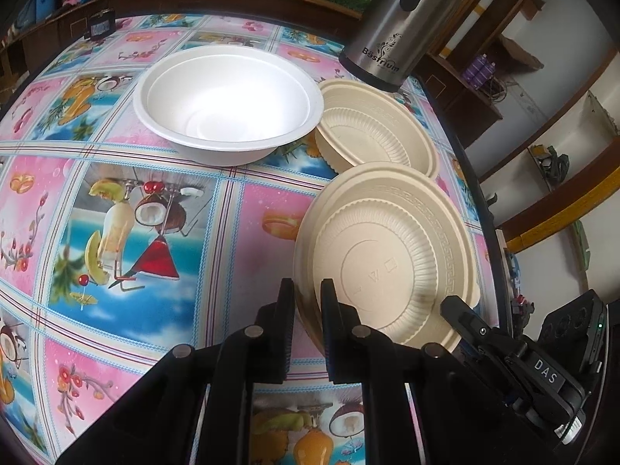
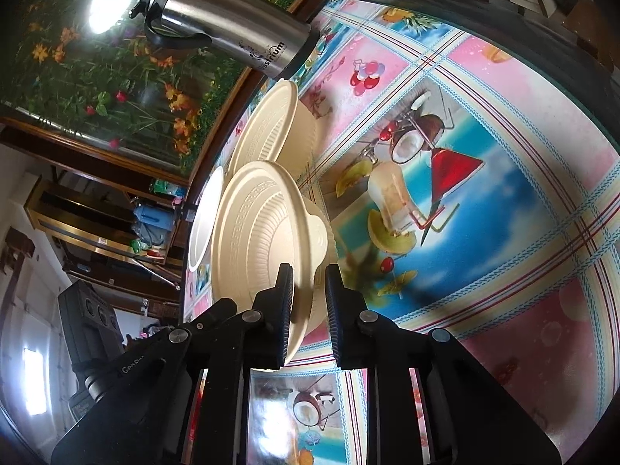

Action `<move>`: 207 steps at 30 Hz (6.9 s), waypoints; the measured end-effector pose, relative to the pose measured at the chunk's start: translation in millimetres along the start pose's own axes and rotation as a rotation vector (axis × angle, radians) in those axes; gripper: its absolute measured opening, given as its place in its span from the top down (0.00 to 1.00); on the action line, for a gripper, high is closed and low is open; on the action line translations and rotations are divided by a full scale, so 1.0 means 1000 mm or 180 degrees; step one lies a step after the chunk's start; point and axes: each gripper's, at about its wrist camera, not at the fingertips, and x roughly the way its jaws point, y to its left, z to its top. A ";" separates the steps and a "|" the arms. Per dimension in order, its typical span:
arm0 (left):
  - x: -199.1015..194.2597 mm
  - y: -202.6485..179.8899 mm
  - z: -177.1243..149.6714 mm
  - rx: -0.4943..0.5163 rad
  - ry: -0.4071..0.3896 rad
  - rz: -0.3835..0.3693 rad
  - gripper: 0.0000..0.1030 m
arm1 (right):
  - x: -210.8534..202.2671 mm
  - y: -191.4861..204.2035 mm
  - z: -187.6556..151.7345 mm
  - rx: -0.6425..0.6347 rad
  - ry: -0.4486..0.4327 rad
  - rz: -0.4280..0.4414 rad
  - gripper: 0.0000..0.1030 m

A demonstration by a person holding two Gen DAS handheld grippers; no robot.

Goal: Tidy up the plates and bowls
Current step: 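Grasp the rim of the large beige plate with the left tool while the right tool grips it, then carry the beige plate with both tools to the red plate stack, then lower the beige plate onto the white plate and open both tools, then move both tools back to the white foam bowl and beige bowls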

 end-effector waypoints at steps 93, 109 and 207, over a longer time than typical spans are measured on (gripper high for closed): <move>-0.239 0.334 -0.139 -0.1232 -0.1034 0.0984 0.86 | 0.185 0.286 -0.299 -0.1749 0.1675 0.0367 0.86; -0.237 0.338 -0.142 -0.1183 -0.0792 0.1026 0.66 | 0.195 0.288 -0.301 -0.1737 0.1795 0.0349 0.86; -0.019 0.145 0.105 -0.0629 -0.0432 0.0793 0.30 | 0.116 0.133 0.043 -0.0139 0.0245 -0.0256 0.55</move>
